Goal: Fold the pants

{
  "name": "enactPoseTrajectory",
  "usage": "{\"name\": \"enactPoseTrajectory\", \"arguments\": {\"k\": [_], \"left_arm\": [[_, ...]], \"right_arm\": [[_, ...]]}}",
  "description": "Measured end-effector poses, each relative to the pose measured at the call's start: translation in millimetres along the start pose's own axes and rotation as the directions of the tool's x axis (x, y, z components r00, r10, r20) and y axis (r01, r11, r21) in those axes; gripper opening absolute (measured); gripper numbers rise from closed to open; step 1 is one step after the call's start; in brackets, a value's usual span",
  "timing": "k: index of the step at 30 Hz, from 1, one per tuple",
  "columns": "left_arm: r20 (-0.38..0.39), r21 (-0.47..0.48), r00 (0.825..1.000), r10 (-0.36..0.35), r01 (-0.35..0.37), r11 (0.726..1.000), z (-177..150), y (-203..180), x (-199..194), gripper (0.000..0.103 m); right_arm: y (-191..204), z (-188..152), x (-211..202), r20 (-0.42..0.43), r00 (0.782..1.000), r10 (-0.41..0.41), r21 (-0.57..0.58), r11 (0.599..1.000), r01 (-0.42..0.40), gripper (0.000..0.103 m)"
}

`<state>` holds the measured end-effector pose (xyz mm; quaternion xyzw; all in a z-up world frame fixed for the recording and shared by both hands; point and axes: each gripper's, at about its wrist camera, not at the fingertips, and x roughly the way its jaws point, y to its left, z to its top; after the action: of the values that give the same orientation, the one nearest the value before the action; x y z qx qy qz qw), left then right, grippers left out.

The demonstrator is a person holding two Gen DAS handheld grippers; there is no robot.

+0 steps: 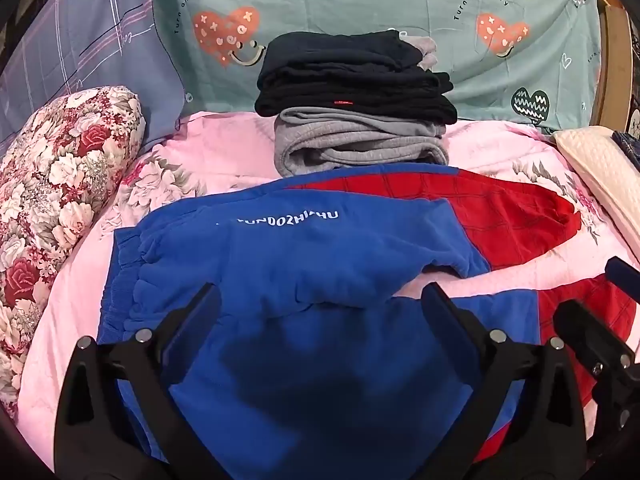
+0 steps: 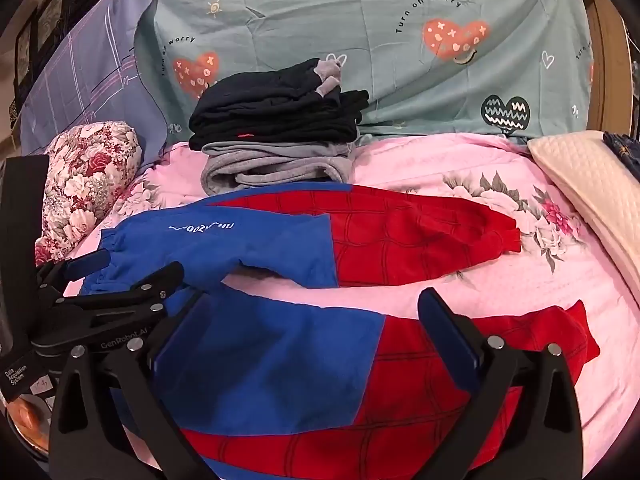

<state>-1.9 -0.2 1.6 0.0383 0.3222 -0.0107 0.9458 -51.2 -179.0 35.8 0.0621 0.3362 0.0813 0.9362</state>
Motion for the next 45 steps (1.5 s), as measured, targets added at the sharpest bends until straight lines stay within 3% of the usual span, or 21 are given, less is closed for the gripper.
{"name": "enactPoseTrajectory", "arguments": {"k": [3,5,45], "left_arm": [[0.024,-0.005,1.000,0.016,-0.016,1.000,-1,-1,-7,0.101],[-0.009,0.009,1.000,0.010,-0.010,1.000,-3,-2,1,0.101],[-0.016,0.018,0.999,0.028,-0.028,0.999,-2,2,4,0.101]], "right_arm": [[4,1,-5,0.036,0.999,-0.030,-0.047,0.998,0.032,0.102],[9,-1,-7,0.038,0.998,-0.043,-0.059,0.997,0.045,0.102],[17,-9,-2,0.037,0.999,-0.011,-0.075,0.997,0.014,0.102]]}}
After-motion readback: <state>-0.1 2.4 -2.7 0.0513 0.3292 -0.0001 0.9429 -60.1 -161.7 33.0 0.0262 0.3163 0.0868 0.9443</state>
